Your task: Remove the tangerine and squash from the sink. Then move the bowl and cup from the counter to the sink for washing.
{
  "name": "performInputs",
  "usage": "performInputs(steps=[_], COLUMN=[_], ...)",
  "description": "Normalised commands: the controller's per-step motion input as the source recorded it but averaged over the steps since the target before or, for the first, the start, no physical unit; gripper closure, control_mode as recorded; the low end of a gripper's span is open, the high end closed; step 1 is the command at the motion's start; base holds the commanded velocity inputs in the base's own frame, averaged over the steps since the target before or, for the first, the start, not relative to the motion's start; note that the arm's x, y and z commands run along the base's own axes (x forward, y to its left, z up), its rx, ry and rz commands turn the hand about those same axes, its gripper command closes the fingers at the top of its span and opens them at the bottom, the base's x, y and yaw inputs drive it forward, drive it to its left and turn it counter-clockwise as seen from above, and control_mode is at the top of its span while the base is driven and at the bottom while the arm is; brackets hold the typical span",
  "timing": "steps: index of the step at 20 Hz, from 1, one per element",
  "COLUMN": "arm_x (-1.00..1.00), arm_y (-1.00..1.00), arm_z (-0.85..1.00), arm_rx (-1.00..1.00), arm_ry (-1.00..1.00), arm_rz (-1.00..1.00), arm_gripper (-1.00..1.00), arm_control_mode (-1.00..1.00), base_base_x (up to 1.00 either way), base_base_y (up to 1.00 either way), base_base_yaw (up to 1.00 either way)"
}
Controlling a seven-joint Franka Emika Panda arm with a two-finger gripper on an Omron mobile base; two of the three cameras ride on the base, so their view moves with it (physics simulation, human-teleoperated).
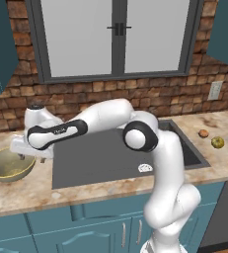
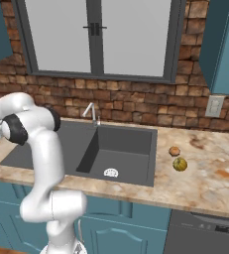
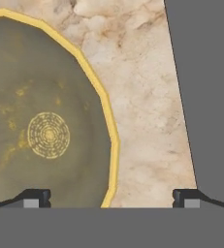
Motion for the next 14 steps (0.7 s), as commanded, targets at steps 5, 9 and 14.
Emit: performInputs(steps=[5, 9, 14], arm_x=[0.24, 0.22, 0.05], arm_y=[0.2, 0.19, 0.09], arm_z=[-0.17, -0.18, -0.12], arm_rx=[0.0, -0.02, -0.06], arm_ry=[0.12, 0.05, 0.02], arm_rz=[0.0, -0.01, -0.02], arm_gripper=[-1.0, -1.0, -1.0], arm_control_mode=[-1.0, -1.0, -1.0], base_base_x=[0.0, 0.0, 0.0], base_base_y=[0.0, 0.0, 0.0], base_base_yaw=[0.0, 0.0, 0.0])
